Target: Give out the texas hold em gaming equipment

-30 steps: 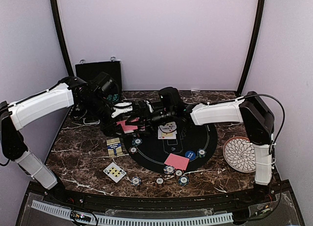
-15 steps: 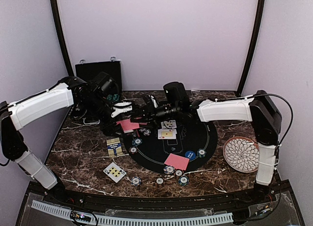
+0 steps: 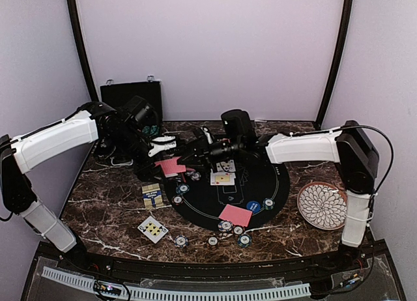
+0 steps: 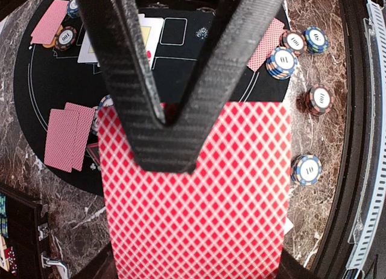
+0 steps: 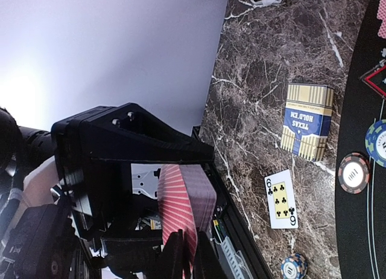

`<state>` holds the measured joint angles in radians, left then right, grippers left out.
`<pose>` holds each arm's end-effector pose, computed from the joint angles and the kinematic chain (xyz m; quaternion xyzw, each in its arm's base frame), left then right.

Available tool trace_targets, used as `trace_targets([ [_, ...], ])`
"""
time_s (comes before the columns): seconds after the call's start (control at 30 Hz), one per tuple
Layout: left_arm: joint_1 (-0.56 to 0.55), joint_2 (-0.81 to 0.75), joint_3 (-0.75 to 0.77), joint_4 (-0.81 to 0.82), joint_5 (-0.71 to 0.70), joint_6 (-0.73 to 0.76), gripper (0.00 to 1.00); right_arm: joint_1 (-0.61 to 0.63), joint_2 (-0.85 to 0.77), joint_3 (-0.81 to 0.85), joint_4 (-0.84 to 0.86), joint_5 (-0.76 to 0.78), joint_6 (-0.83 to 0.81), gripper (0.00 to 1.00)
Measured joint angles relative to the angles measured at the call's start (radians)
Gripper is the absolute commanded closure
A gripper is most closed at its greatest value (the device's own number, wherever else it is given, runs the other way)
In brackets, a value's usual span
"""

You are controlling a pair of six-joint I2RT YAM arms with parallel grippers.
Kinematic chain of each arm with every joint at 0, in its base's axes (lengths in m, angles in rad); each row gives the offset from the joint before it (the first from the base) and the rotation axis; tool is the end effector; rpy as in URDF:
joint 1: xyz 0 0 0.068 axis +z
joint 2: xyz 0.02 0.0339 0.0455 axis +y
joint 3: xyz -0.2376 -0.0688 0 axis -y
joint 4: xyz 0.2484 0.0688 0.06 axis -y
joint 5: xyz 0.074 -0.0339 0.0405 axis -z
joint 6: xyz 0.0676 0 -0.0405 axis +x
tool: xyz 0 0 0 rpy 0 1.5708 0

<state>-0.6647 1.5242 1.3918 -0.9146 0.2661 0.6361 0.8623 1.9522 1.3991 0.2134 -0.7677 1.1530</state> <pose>0.2509 -0.2192 0.2570 0.6070 0.7411 -0.1318 0.2548 0.2682 0.3851 0.2137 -0.1043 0.7804 0.6159 0.0273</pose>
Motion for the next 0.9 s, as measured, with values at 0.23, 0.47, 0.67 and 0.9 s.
trace_targets([
  [0.23,0.000,0.000,0.000,0.002,-0.001,0.003,1.00,-0.023,-0.044,-0.053,0.035,-0.014,0.031,1.00],
  [0.47,0.000,0.000,0.000,0.010,-0.006,0.007,1.00,-0.049,-0.074,-0.105,0.073,-0.034,0.055,1.00],
  [0.67,0.000,0.000,0.000,0.008,-0.025,0.008,1.00,-0.139,-0.158,-0.197,0.045,-0.044,0.023,1.00],
  [0.9,0.000,0.000,0.000,0.008,-0.035,0.013,1.00,-0.331,-0.254,-0.296,-0.027,-0.043,-0.064,1.00],
])
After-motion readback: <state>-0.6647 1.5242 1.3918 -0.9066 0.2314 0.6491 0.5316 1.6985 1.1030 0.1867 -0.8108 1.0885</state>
